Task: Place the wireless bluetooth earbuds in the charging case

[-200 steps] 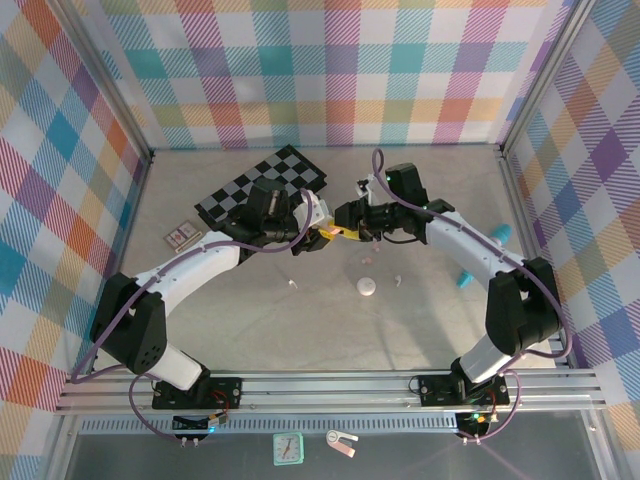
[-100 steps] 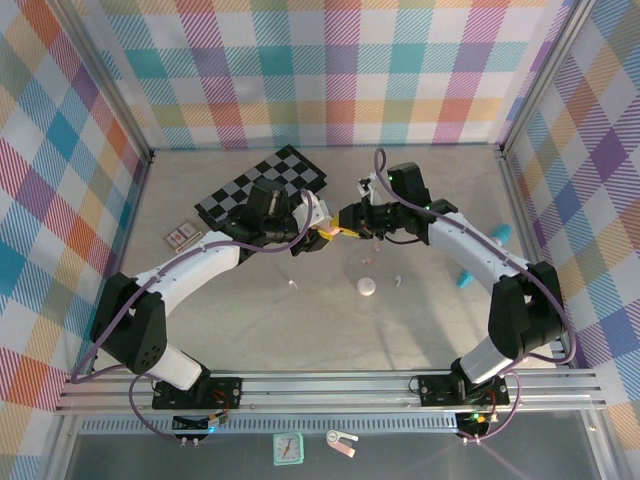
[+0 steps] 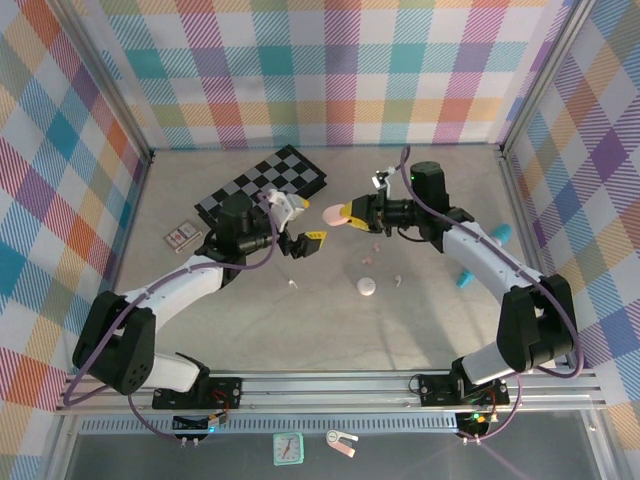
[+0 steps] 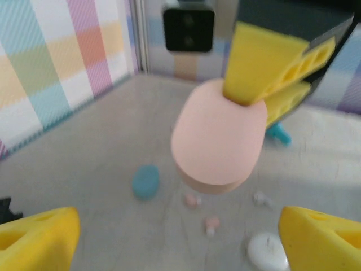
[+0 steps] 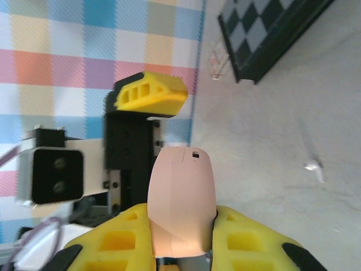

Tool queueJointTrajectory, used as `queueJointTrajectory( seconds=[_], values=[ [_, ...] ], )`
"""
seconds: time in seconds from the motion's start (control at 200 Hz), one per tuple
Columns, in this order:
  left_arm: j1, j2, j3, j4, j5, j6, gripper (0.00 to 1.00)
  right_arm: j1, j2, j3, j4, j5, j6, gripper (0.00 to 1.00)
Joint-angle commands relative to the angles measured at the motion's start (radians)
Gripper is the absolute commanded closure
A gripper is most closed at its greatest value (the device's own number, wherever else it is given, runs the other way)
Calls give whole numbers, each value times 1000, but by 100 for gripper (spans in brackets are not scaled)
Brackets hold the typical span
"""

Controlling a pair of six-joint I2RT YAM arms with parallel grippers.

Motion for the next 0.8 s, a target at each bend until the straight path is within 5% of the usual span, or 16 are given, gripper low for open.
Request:
queueJointTrajectory(
  seconds=[0.0, 0.14, 0.245, 0.63, 0.795],
  values=[
    [28, 19, -54, 498, 70, -278, 8, -3, -26, -45, 293, -116, 209, 92],
    [50, 109, -69, 825, 74, -480, 8, 0, -23, -105, 597, -113, 451, 94],
    [46, 119, -40, 820, 106, -483, 7, 0, -33, -122, 720, -80, 564, 95],
    [19, 101, 13, 819, 145, -511, 9, 44, -73, -43, 707, -31, 612, 96],
    [3, 107, 21, 815, 159, -495, 23, 57, -75, -13, 655, -20, 611, 96]
  ],
)
